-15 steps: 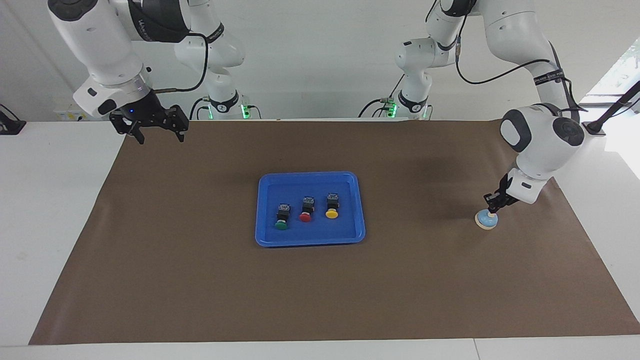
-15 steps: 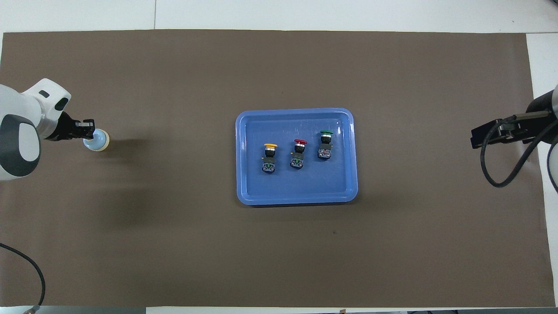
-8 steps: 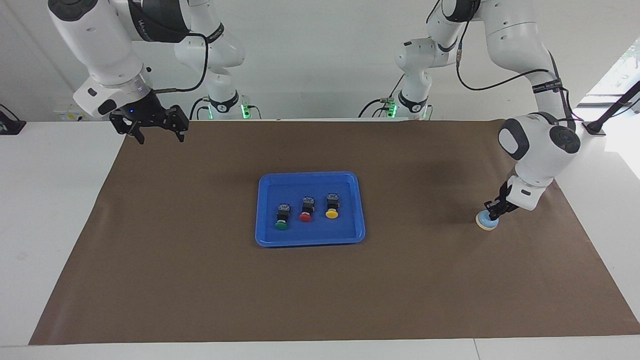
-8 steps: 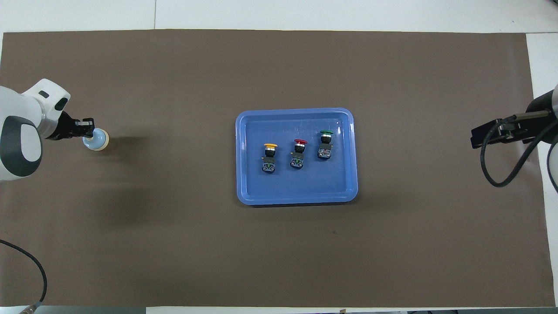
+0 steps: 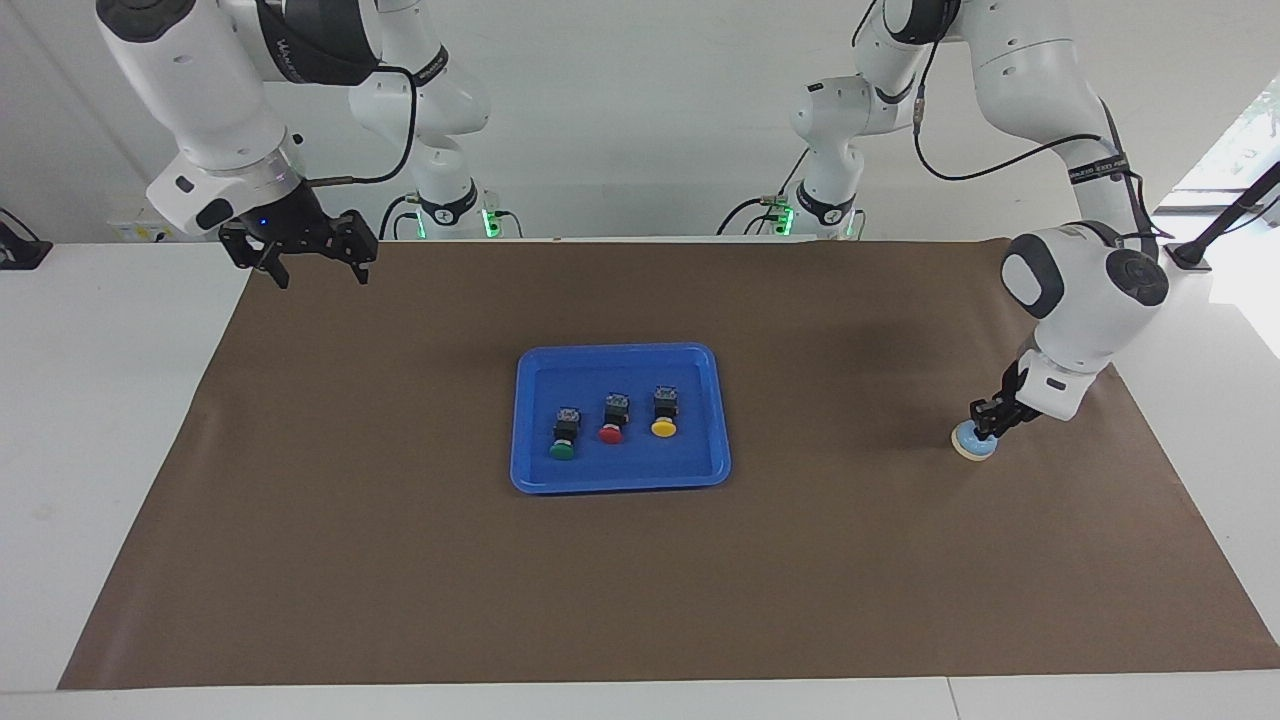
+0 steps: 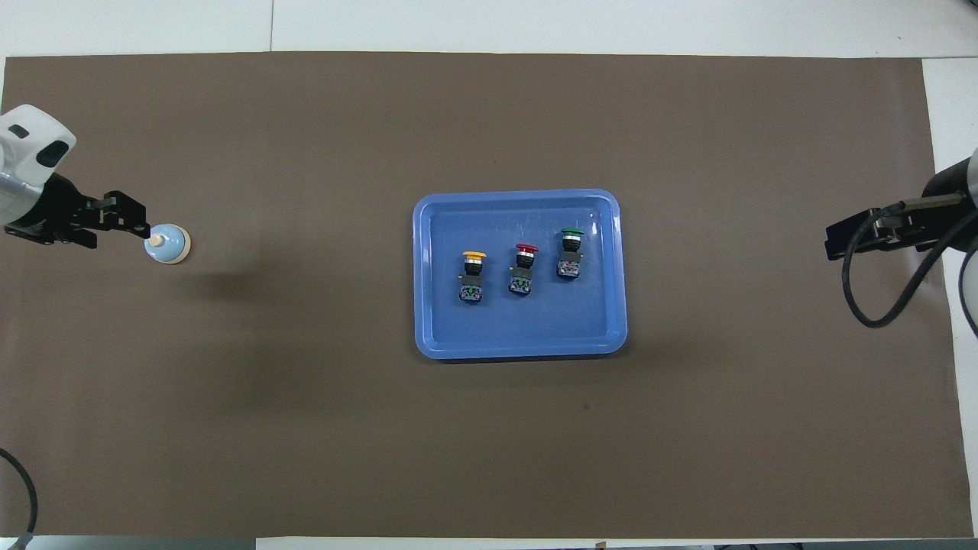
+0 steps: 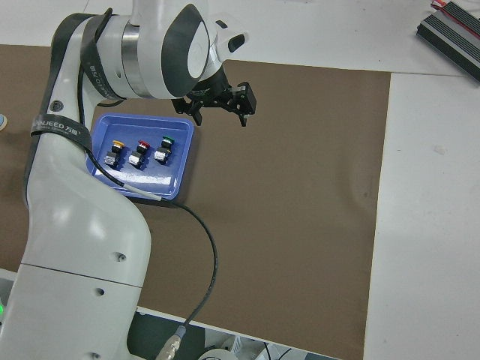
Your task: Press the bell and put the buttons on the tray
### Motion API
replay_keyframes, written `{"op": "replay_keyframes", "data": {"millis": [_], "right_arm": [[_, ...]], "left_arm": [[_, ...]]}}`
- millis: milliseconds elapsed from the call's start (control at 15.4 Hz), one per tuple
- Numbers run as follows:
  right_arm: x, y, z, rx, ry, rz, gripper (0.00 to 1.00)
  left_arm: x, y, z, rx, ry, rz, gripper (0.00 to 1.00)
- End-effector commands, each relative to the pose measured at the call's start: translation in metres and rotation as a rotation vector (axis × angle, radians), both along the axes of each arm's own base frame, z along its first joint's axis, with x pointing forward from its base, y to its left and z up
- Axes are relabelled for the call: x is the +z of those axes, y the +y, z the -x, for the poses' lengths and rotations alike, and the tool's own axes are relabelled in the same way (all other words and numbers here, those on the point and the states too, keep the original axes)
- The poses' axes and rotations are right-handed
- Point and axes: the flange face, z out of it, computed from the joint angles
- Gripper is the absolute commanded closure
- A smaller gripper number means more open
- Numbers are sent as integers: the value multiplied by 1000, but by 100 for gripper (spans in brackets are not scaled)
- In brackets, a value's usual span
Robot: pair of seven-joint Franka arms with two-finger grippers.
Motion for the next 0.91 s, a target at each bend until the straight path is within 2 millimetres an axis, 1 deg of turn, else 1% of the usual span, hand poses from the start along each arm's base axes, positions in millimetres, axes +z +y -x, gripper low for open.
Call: {"op": "replay_keyframes", "data": {"millis": [0,65,130,456,716,847], "right_arm": [[2,-3,4,13,-3,-13,0],[2,-2,4,15,-3,-13,0],[2,-2,4,15,-3,-13,0],[2,-2,4,15,-3,-15,0],[1,-2,5,15,-2,-13,0],[2,-2,4,15,-3,-13,0]], "left_arm": [[49,-21,28,-41,5,2,0],[58,-24,39,-44,4,2,0],[65,-33,49,-62,16,3,0],[66,-34,51,-63,19,3,0],[66,-29,54,-61,36,5,0],[70,-35,57,-77,56,5,0]]}}
